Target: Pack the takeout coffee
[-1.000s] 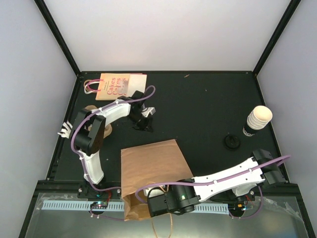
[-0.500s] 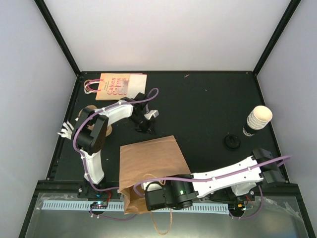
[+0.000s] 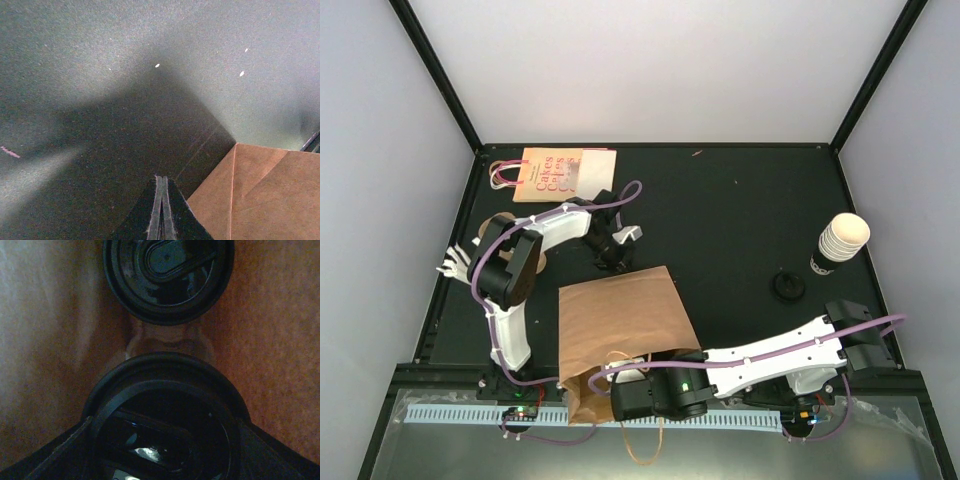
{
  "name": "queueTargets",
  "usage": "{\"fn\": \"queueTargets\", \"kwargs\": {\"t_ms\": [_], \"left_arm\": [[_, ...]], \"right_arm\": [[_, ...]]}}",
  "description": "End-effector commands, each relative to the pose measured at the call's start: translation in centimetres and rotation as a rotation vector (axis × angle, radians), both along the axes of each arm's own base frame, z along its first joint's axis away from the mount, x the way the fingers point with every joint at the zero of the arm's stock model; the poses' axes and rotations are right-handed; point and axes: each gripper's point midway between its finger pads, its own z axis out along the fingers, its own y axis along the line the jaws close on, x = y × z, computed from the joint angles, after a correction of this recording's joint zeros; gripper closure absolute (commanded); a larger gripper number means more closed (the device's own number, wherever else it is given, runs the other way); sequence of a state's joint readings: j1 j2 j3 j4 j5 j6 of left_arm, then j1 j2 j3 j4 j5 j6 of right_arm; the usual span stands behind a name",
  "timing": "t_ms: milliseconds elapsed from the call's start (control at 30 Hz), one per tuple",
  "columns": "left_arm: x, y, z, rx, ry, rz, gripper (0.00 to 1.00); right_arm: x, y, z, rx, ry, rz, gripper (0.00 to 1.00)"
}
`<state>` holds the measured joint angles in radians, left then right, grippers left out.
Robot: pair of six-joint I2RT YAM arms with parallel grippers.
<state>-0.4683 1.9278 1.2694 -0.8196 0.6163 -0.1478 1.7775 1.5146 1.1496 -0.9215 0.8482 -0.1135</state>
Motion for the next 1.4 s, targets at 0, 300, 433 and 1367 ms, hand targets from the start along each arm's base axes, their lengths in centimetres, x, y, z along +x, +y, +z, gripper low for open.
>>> {"fn": "queueTargets", "kwargs": {"t_ms": [0, 300, 433, 1367], "left_arm": [[-0.5, -0.7, -0.1, -0.025, 0.029, -0.033, 0.98], [-0.9, -0.9, -0.3, -0.042, 0.051, -0.033, 0.99], [-1.1, -0.9, -0.4, -0.042, 0.058, -0.032, 0.98], [-2.0, -1.4, -0.3, -0.070, 0.085, -0.048, 0.99]], "right_arm": [[0.8, 0.9, 2.5, 0.095, -0.048, -0.004, 0.46], [1.0, 1.3, 4.9, 0.159, 0.020, -0.010, 0.46], [0.9, 1.7, 3.8, 0.160, 0.097, -0.031, 0.46], [2.1, 1.7, 1.7, 0.100, -0.007, 0.006, 0.48]]}}
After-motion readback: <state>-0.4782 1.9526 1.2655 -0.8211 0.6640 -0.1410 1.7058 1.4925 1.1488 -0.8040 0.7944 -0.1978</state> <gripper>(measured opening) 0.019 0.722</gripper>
